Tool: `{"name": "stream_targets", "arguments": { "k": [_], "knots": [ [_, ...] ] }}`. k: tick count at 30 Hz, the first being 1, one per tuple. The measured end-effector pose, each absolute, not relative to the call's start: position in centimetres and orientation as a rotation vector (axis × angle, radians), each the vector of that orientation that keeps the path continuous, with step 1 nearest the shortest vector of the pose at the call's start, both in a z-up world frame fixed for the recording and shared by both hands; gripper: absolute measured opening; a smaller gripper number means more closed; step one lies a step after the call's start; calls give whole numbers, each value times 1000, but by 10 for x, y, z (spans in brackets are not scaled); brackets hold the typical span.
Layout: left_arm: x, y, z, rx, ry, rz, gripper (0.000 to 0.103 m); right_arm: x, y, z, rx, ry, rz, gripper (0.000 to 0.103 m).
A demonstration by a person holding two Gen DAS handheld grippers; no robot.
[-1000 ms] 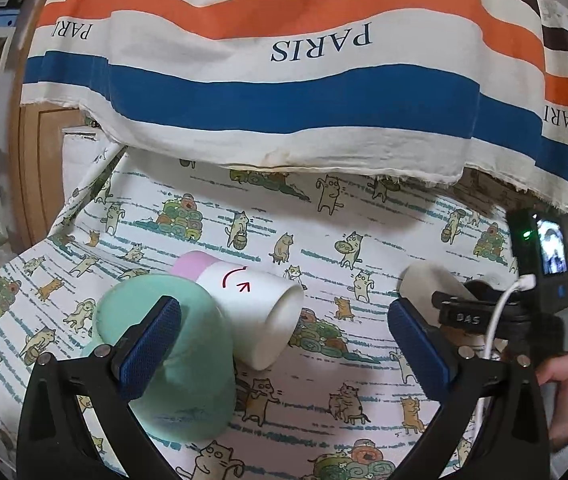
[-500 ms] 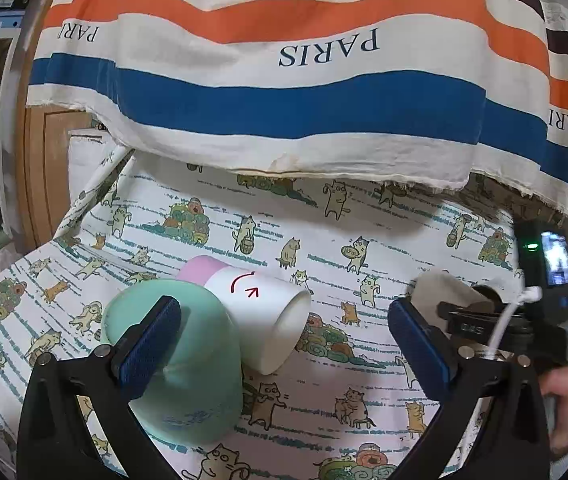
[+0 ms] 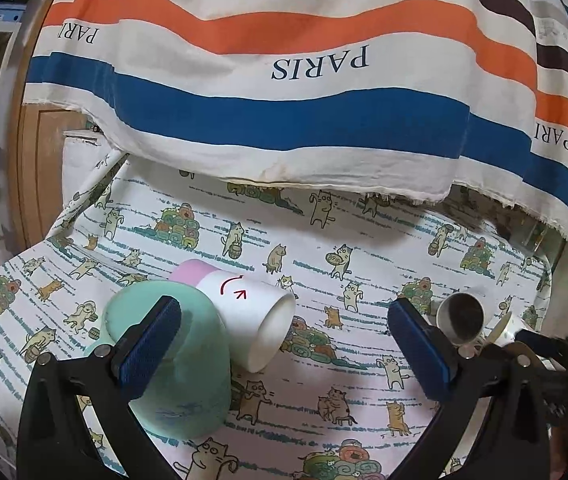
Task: Flip cup upside down
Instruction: 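Close the right gripper around the beige square cup's body, then lift the beige cup off the table with the right gripper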
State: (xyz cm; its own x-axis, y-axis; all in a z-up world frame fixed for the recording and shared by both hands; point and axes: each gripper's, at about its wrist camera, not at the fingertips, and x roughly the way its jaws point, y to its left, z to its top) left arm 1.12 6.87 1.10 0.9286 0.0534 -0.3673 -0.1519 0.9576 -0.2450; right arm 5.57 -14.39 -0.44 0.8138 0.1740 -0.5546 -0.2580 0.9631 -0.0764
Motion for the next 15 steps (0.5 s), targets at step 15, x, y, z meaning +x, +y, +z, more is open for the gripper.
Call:
{"name": "stream_targets", "arguments": {
  "k": [15],
  "knots": [
    [6,65,14,-239,331,112,103,37,-138,16,-133,514,277,69]
  ]
}}
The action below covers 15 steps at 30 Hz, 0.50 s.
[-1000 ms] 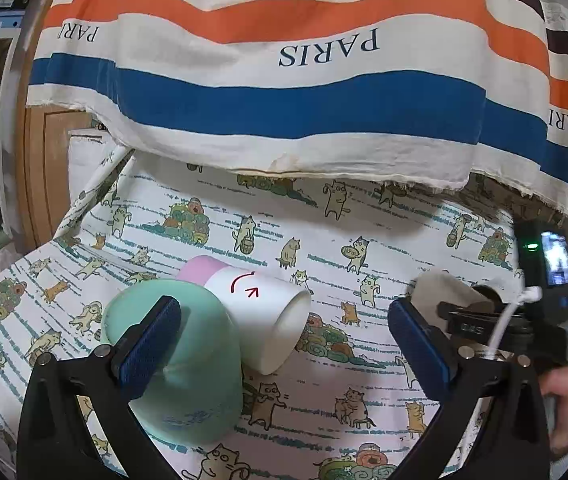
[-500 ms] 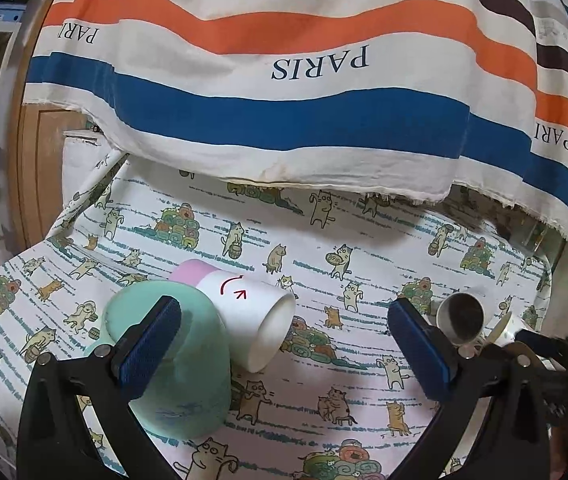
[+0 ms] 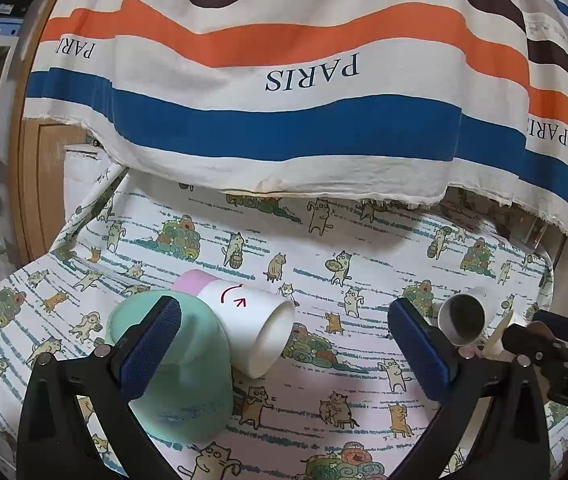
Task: Flip cup upside down
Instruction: 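Lift the beige cup off the table with the right gripper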
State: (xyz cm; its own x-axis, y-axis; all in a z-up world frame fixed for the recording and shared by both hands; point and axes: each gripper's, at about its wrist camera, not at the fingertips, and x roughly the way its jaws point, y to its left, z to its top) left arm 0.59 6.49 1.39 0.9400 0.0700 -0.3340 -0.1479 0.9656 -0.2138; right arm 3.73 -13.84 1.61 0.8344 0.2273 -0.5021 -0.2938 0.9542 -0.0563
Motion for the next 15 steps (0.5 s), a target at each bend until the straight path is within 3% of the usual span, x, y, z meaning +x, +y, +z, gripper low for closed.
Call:
{"name": "stream_targets", "arguments": {
  "k": [7,9,11,15],
  "knots": [
    [6,66,13,-246,333,110,103,55,-124,-5,-138,599,327,70],
    [6,67,13,-250,334,109,103,53,-128,-3,-122,574,331,76],
    [6,67,13,-255,336,107,103,48,-132,2,-107,537,333,90],
    [6,65,13,-251,339,102,103,31,-150,21,-81,447,334,90]
  ]
}}
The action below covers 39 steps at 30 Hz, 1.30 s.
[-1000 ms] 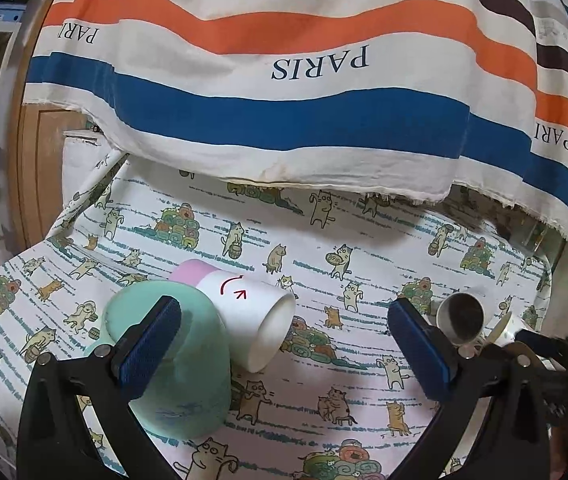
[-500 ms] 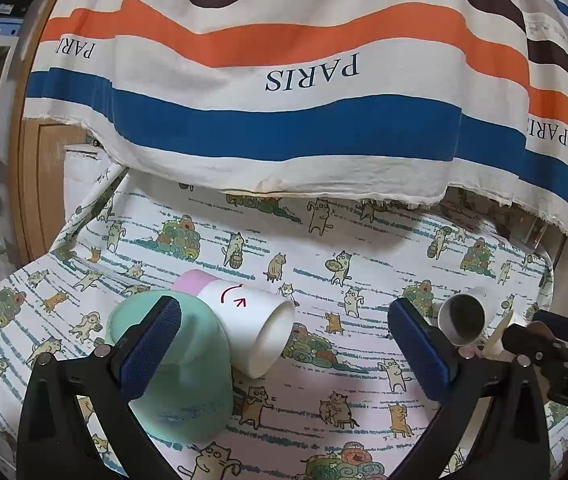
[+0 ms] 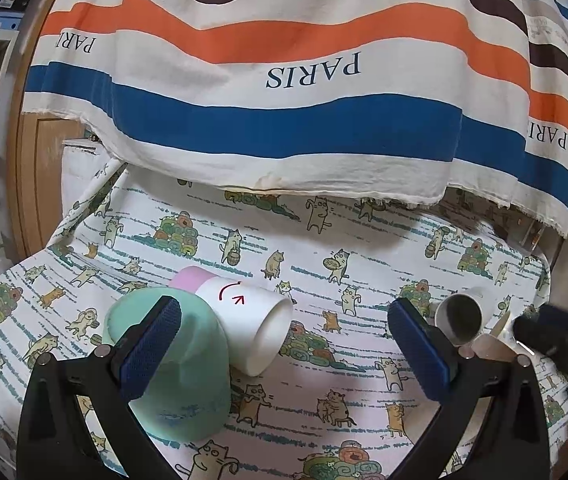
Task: Flip cup upside down
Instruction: 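Lift the beige cup off the table with the right gripper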
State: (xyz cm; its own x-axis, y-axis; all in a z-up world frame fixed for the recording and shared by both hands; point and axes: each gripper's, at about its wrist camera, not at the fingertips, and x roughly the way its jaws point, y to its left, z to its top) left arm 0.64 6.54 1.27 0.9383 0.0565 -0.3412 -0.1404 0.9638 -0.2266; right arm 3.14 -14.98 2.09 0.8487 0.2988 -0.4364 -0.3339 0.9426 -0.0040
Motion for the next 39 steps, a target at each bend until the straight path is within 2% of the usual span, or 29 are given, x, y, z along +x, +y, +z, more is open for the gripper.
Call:
{"name": "stream_targets", "arguments": {
  "k": [3,5,14,23,27,32,39],
  "knots": [
    [6,63,13,-237,334,104,103,21,-171,31,-42,391,311,93],
    [3,61,14,-230,325,105,103,14,-186,35,-22,348,279,102],
    [-16,53,17,-164,299,105,103,-4,-247,25,30,282,210,102],
    [-24,11,8,15,536,-169,103,0,-269,15,100,226,225,102],
    [-19,-25,-11,139,598,-208,103,12,-273,2,143,296,246,102],
    [2,-58,-24,132,732,-321,103,23,-275,-12,175,373,250,102],
    [28,-90,-41,238,853,-425,103,19,-273,-13,160,367,260,102]
  ]
}}
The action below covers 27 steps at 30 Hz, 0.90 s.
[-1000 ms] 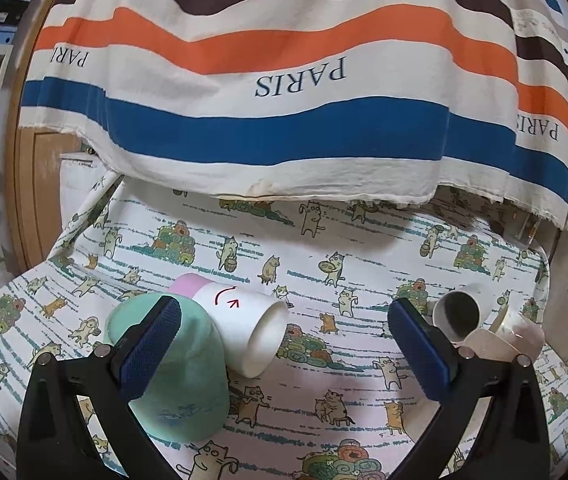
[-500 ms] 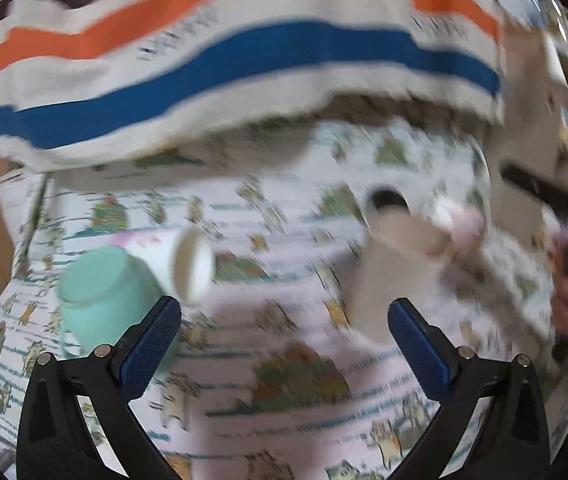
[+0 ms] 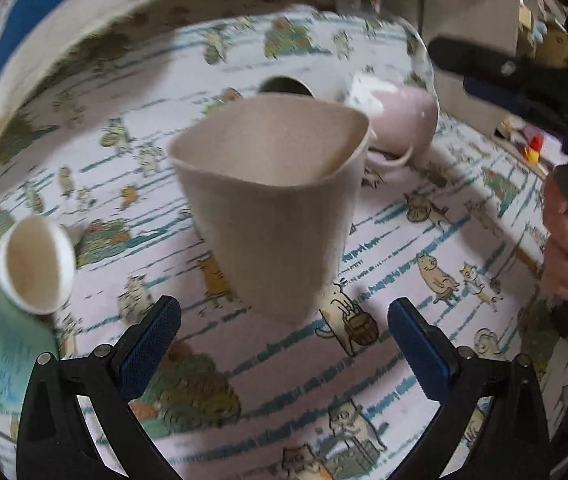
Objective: Flip cup upside down
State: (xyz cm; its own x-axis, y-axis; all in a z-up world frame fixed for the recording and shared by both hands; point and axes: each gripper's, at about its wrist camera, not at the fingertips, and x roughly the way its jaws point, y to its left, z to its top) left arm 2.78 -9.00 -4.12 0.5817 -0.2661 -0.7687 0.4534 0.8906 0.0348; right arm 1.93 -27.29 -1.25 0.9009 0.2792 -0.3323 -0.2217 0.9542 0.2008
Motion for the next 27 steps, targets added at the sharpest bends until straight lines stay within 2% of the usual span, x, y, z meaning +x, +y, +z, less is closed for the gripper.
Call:
{"name": "stream_targets", "arguments": {
  "k": [17,18,22,23,24,27],
  "knots": [
    [47,-90,-46,218,852,-636,100,28,-260,-22,104,460,275,101],
    [45,-91,-46,229,851,-629,100,31,-255,-26,89,490,311,98],
    [47,-91,-50,234,860,-589,99,39,-238,-38,75,593,456,68],
    [48,-90,-51,226,862,-589,96,40,-234,-42,63,614,477,60],
    [48,-89,-51,217,866,-596,91,41,-229,-44,47,623,478,58],
    [45,-88,-50,204,865,-609,86,45,-223,-50,15,627,433,52]
  ]
}}
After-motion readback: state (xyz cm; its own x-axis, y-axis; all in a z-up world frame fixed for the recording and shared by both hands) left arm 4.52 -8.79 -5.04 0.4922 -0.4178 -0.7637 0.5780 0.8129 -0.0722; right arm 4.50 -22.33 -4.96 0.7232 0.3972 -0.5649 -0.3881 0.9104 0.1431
